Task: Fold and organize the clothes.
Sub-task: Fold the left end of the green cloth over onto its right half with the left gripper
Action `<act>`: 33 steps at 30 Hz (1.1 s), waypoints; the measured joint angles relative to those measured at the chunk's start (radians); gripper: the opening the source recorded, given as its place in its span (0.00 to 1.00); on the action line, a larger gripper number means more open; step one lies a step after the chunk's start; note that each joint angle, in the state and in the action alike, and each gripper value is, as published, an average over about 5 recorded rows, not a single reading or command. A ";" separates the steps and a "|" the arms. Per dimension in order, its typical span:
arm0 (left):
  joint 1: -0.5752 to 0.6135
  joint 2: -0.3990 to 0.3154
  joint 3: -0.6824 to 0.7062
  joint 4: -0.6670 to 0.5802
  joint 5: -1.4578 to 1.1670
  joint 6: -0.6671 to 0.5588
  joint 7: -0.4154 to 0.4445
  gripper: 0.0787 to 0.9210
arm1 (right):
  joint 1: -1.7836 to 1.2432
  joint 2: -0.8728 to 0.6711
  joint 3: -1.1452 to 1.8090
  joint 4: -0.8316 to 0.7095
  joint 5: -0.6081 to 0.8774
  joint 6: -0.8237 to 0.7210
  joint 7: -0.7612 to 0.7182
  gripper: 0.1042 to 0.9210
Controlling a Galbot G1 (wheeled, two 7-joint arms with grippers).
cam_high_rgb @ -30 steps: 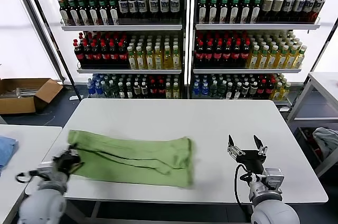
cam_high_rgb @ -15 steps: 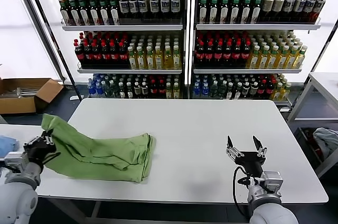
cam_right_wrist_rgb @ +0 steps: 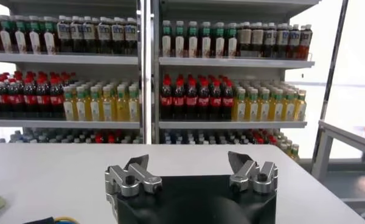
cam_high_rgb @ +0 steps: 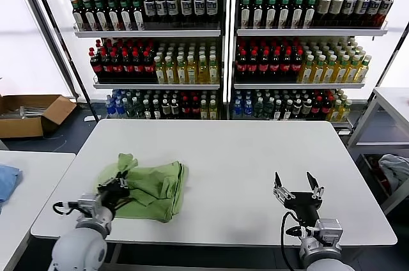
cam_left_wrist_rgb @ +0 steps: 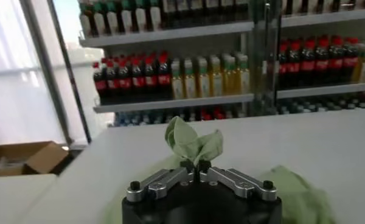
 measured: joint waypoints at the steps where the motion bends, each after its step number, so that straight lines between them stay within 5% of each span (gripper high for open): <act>1: -0.003 -0.005 0.012 0.004 0.004 0.001 0.000 0.02 | -0.005 0.003 -0.002 0.000 -0.003 0.002 0.000 0.88; 17: -0.036 -0.066 0.103 0.061 0.032 -0.001 0.015 0.04 | -0.053 0.035 -0.036 -0.011 -0.051 0.034 0.001 0.88; 33: -0.024 -0.153 0.183 0.149 0.013 -0.148 0.025 0.55 | -0.043 0.041 -0.055 -0.037 -0.057 0.048 0.004 0.88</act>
